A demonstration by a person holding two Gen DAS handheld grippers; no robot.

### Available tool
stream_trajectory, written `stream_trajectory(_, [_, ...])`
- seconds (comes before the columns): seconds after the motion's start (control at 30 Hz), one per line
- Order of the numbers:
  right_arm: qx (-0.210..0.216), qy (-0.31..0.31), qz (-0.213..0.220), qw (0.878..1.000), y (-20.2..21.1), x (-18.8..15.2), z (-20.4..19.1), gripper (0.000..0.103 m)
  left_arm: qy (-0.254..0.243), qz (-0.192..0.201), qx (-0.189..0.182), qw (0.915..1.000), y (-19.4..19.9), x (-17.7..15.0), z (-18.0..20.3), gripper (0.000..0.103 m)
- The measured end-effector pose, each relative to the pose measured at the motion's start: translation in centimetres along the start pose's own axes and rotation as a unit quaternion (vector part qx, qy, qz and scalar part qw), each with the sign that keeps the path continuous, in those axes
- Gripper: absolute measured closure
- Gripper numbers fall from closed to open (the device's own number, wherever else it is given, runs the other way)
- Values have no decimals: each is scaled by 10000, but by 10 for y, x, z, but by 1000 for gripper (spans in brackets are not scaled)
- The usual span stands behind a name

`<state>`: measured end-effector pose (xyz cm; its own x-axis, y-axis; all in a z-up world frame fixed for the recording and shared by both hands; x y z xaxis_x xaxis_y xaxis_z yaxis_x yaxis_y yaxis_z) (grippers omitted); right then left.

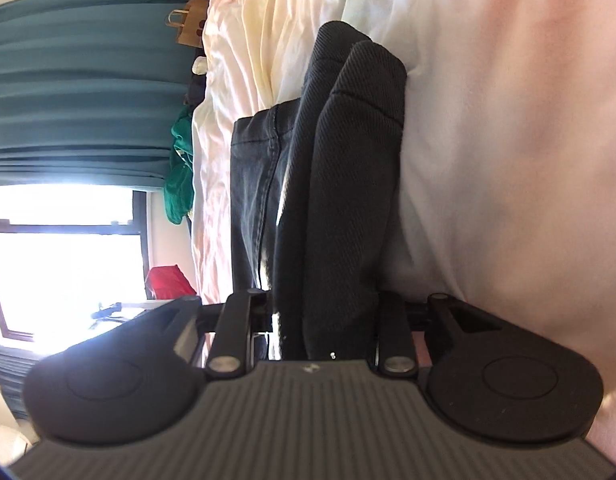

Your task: Fold clothes

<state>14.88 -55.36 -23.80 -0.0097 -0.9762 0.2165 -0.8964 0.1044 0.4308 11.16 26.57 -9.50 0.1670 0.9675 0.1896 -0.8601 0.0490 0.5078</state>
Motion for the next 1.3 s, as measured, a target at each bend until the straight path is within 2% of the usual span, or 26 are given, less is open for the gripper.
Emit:
stream_trajectory(0.23, [96,212,283,9993,-11,15,2,77,-327,126,238,9991,-4,-1,7,78])
stream_trajectory(0.3, [123,273,363,9989,-14,19,3,90,-367,131,300,9988,-3,-1,7,77])
stream_trajectory(0.4, [27,620,411,9972,-12,22,-4,91,-590,70,494,9970,4,-4,10,71])
stream_trajectory(0.5, [-24,870,499,9950,-8,25,-12,92,-849,-45,658,9942,11,-8,12,61])
stream_trajectory(0.57, [16,887,579,9944,-1,28,-15,92,-1003,-103,706,9924,18,-10,13,46])
stream_trajectory(0.63, [54,827,612,9947,2,29,-16,92,-1350,-66,781,9877,31,-14,15,37])
stream_trajectory(0.67, [47,811,624,9947,4,30,-16,92,-1593,-16,835,9837,39,-17,17,30])
stream_trajectory(0.7, [23,816,639,9946,5,31,-16,92,-1836,35,890,9790,47,-20,18,28])
stream_trajectory(0.8, [-100,980,694,9927,11,32,-15,92,-2830,358,954,9537,71,-36,27,27])
stream_trajectory(0.93, [-309,1591,746,9840,14,33,-22,92,-3405,342,567,9379,83,-64,53,25])
stream_trajectory(1.0, [-329,1587,746,9840,13,34,-23,92,-3702,287,385,9277,80,-88,70,24])
stream_trajectory(1.23, [-457,1627,756,9827,12,34,-24,92,-4713,-345,-24,8813,2,-179,112,24])
stream_trajectory(1.3, [-496,1669,763,9818,13,33,-25,92,-4994,-419,-132,8653,-20,-206,117,24])
Point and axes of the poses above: each gripper's, at about its wrist camera, not at the fingertips, and y roughly against the way its jaws point, z to its right, x to its top, the point moved 6 cm from there along -y, roughly the way its jaws point, and after that the axes turned 14 degrees about y, right-handed, at the moved point
